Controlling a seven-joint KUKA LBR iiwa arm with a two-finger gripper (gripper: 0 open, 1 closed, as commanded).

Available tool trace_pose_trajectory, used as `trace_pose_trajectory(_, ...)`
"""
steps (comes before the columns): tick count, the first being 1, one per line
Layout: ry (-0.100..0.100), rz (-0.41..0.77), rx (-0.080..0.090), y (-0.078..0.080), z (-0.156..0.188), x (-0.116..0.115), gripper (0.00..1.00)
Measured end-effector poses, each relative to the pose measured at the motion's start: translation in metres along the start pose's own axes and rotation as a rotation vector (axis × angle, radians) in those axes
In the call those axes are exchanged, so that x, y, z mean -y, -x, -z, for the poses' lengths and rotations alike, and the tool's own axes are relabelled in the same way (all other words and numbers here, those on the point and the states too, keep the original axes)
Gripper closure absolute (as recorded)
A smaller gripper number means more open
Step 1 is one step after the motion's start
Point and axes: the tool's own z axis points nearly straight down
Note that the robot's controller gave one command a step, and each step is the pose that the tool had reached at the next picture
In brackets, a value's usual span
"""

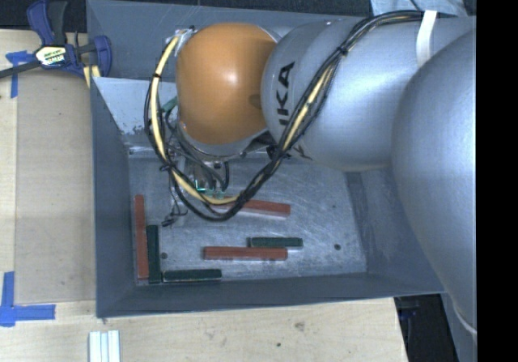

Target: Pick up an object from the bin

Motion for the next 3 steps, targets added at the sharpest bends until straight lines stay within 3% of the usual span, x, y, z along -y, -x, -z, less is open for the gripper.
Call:
trace_pose_trajectory(1, 0.002, 0.241, 0.014, -0.0571, -0.1217, -0.0112, 0.0)
trace_pose_trajectory(2, 0.008, 0.236, 0.038, -0.0496, -0.1154, -0.0117, 1.0)
trace_pose_trajectory(3, 0.01, 0.235, 0.041, -0.0483, -0.1138, -0.0124, 0.0)
